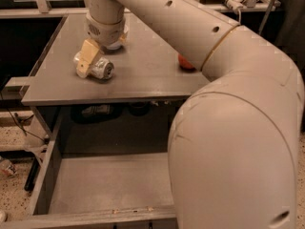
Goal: Place 7up can into top drawer
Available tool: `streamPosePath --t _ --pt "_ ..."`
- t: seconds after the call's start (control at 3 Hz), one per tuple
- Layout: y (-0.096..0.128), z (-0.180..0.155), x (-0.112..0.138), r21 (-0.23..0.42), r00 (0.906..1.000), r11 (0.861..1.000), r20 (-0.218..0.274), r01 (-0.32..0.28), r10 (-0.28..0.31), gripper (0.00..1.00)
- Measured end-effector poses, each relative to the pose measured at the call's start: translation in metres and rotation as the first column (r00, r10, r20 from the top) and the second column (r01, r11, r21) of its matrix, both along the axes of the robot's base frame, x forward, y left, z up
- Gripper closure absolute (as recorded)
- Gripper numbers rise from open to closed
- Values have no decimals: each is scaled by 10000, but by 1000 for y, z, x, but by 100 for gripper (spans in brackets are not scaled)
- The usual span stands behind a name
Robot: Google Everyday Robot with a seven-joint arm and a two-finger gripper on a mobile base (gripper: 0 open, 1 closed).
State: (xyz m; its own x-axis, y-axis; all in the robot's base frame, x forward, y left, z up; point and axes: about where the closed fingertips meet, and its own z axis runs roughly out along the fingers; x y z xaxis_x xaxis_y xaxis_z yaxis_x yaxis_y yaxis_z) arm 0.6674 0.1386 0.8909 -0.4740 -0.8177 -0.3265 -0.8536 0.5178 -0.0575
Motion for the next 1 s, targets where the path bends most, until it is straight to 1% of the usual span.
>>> streamPosePath --t 0.33,0.67,1.0 --pt "14 2 15 -88 9996 9998 214 -189 191 0" --pt "18 -4 23 17 9998 9999 142 -120 119 0" --pt "17 -15 31 67 9999 9999 -19 125 -125 0"
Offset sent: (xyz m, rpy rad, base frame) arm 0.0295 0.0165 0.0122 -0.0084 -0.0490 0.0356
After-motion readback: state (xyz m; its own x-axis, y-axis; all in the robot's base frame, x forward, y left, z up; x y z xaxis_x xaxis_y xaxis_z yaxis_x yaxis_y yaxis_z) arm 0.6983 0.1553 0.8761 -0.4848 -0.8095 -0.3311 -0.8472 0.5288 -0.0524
